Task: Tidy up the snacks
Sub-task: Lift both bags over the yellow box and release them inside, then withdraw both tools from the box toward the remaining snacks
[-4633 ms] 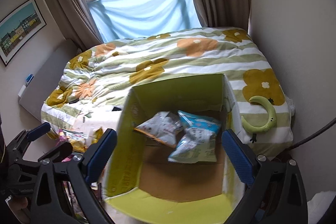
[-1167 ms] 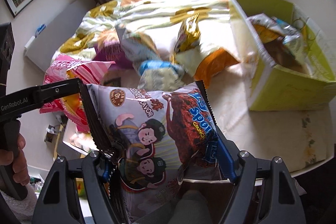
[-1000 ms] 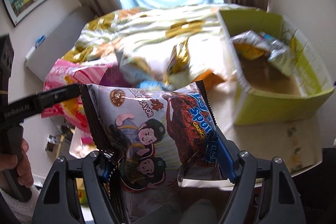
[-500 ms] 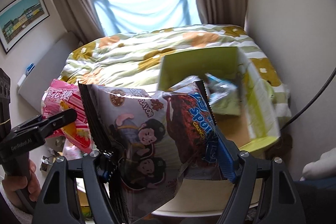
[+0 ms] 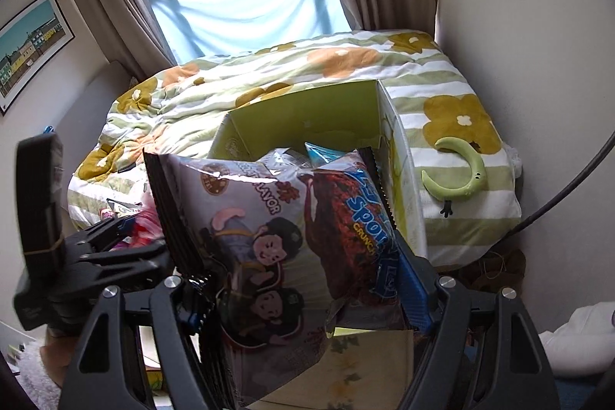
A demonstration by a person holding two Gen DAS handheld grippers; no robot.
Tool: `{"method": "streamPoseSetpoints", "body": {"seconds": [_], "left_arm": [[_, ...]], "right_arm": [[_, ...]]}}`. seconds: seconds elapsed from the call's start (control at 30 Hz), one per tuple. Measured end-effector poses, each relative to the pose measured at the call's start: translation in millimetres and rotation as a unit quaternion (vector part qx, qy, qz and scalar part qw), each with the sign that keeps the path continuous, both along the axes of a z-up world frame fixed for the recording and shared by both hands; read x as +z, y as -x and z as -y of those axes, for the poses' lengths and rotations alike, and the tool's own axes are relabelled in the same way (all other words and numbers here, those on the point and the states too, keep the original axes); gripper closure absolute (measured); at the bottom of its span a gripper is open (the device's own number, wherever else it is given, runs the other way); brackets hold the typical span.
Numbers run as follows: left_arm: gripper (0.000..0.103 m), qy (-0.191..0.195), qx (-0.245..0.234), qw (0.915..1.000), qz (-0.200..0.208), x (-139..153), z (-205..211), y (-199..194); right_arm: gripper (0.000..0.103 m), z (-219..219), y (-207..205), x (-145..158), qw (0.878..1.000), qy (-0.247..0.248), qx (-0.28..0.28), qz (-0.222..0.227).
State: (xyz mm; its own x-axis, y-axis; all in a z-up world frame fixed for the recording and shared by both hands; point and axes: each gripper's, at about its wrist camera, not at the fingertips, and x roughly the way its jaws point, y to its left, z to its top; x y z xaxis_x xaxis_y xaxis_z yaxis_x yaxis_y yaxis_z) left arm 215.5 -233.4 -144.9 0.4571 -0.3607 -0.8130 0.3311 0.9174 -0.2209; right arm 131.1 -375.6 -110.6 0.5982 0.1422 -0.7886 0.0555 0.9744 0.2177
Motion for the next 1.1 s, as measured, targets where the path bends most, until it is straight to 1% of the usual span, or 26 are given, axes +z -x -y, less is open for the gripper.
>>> {"method": "streamPoseSetpoints", "body": {"seconds": [0.07,0.13,0.27,0.43,0.57,0.77,0.83,0.9,0.93,0.97,1.1], "left_arm": [[0.003,0.02,0.008,0.9997,-0.009,-3,-5,2],[0.003,0.025,0.016,0.9995,-0.013,-4,-12,5],[0.003,0.02,0.028,0.9994,-0.008,1,-27,17],[0.003,0.011,0.047,0.9988,0.001,8,-41,26],[0.003,0.002,0.057,0.9984,-0.002,7,-44,24],[0.003,-0.021,0.054,0.9983,-0.008,4,-37,18],[0.003,-0.028,0.052,0.9982,-0.012,3,-33,17],[0.003,-0.035,0.05,0.9981,-0.015,0,-29,17],[0.003,-0.039,0.049,0.9979,-0.016,-1,-27,18],[0.003,-0.041,0.048,0.9979,-0.016,-2,-26,19],[0.003,-0.044,0.042,0.998,-0.02,-6,-21,26]], "right_arm": [[0.029,4,-2,-3,1.0,-0.001,0.006,-0.002],[0.029,7,-3,-5,1.0,-0.003,0.011,-0.004],[0.029,10,-6,-12,1.0,-0.016,0.016,-0.011],[0.029,4,-16,-20,0.999,-0.017,0.03,-0.021],[0.028,-4,-29,-24,0.999,0.001,0.038,-0.026],[0.028,-9,-51,-37,0.998,-0.009,0.048,-0.036],[0.023,-6,-57,-45,0.998,-0.014,0.043,-0.049],[0.011,-3,-60,-50,0.997,-0.02,0.036,-0.058],[0.008,0,-59,-51,0.997,-0.024,0.034,-0.06],[0.006,3,-57,-52,0.997,-0.028,0.033,-0.061],[0.005,11,-47,-53,0.998,-0.023,0.02,-0.055]]}}
